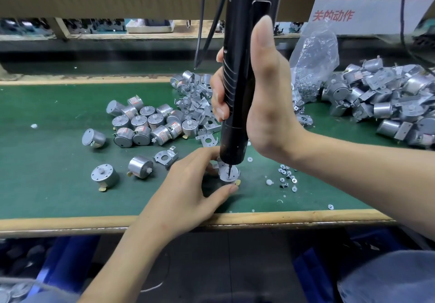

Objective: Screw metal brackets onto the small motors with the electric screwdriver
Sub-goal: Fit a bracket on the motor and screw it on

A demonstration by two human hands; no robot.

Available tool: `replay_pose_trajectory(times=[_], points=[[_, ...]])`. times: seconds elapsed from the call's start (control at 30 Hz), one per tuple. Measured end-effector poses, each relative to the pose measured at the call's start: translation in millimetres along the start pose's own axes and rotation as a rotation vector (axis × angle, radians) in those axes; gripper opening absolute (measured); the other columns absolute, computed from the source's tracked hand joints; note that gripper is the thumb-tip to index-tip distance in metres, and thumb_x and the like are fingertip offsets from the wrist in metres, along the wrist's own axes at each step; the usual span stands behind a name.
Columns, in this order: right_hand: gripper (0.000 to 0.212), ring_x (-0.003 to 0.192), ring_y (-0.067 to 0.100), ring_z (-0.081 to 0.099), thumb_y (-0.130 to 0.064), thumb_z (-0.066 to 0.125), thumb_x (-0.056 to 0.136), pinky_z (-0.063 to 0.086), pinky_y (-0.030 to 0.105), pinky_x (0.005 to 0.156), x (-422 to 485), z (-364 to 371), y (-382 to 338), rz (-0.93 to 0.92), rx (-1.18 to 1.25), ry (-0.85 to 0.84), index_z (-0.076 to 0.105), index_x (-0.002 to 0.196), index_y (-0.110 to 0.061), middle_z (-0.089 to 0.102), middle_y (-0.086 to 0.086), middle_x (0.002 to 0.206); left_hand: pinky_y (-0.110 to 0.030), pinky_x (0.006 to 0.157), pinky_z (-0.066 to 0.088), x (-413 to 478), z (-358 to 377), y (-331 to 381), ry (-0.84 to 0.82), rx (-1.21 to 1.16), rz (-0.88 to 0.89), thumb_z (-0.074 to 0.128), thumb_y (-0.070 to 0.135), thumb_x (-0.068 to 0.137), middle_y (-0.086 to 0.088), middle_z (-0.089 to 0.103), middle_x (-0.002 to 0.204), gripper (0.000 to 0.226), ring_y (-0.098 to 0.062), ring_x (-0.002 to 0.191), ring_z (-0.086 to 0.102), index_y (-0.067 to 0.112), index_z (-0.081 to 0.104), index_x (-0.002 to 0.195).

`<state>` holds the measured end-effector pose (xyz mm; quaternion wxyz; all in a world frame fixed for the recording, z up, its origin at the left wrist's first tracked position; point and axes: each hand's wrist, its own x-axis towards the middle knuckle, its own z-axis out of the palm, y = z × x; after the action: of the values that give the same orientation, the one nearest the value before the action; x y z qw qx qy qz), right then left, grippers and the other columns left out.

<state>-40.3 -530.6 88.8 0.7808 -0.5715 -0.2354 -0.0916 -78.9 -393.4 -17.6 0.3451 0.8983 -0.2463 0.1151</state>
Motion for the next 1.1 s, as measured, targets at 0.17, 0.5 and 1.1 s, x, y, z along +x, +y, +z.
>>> replay_pose_trajectory(times=[0.17, 0.5, 1.1], points=[[0.098, 0.039, 0.02, 0.044, -0.083, 0.054, 0.068, 0.038, 0.027, 0.046, -2, 6, 0, -0.057, -0.018, -0.049, 0.042, 0.089, 0.012, 0.05, 0.003, 0.053, -0.01, 0.071, 0.034, 3, 4, 3, -0.005, 0.051, -0.027, 0.076, 0.034, 0.084, 0.041, 0.05, 0.092, 0.035, 0.009, 0.083, 0.048, 0.034, 0.055, 0.113], [0.095, 0.037, 0.017, 0.044, -0.081, 0.05, 0.075, 0.036, 0.024, 0.043, -7, 11, 3, -0.085, -0.053, -0.075, 0.042, 0.087, 0.012, 0.049, 0.001, 0.052, -0.022, 0.068, 0.039, 3, 7, 7, 0.028, 0.059, -0.07, 0.076, 0.036, 0.082, 0.02, 0.054, 0.08, 0.027, -0.005, 0.079, 0.05, 0.032, 0.055, 0.098], [0.075, 0.042, 0.02, 0.046, -0.078, 0.048, 0.084, 0.039, 0.03, 0.048, 2, -5, 2, 0.04, -0.002, 0.011, 0.05, 0.088, -0.003, 0.052, 0.004, 0.055, -0.032, 0.082, 0.047, 4, 6, 8, 0.031, 0.058, -0.111, 0.076, 0.037, 0.083, 0.016, 0.064, 0.101, 0.036, -0.012, 0.098, 0.058, 0.032, 0.059, 0.114]])
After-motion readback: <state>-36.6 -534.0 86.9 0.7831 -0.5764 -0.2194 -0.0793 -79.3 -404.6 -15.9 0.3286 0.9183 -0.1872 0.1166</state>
